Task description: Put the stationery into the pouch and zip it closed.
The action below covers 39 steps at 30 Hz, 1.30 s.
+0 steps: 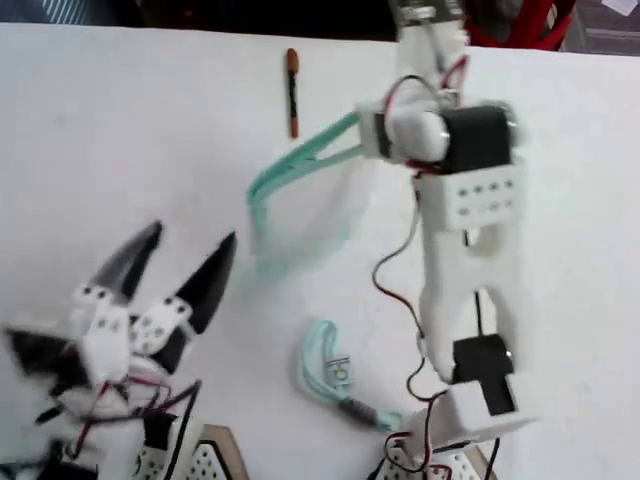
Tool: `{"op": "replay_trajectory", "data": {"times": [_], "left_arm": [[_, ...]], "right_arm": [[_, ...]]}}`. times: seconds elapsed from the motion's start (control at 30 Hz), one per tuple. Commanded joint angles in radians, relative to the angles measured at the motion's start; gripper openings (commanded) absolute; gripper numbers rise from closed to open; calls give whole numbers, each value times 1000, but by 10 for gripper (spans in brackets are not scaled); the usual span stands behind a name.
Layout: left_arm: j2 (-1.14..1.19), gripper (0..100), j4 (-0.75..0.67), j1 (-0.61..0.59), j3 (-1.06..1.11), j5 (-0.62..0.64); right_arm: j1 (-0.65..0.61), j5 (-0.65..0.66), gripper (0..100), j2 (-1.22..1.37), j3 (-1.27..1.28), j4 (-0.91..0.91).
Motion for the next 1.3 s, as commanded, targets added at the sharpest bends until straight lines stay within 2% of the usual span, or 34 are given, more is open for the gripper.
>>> {"op": "replay_trajectory", "data": {"times": [0.0,0.1,0.23,0.53,0.67,0.8,0.87,1.03,1.2,1.27], "left_arm": [[65,267,-44,-18,-103,-86],[291,263,-57,-22,-229,-89],[811,260,-23,-16,-586,-84],[2068,253,196,-16,-1689,35],[2525,238,330,-15,-2191,110],[2919,238,402,15,-2647,249],[3034,238,370,8,-2677,255],[3069,238,287,-47,-2645,250],[3117,269,264,7,-2615,49],[3145,268,207,22,-2585,44]], "right_arm": [[81,-5,17,-111,-28,4],[162,-5,17,-154,15,4],[229,-5,17,-186,112,-1],[232,-8,18,-191,342,-73],[232,-14,18,-193,465,-130],[232,-15,18,-193,557,-194],[232,-15,18,-194,583,-219],[228,-15,18,-194,626,-237],[228,-15,18,-194,672,-280],[228,-15,18,-194,681,-283]]}}
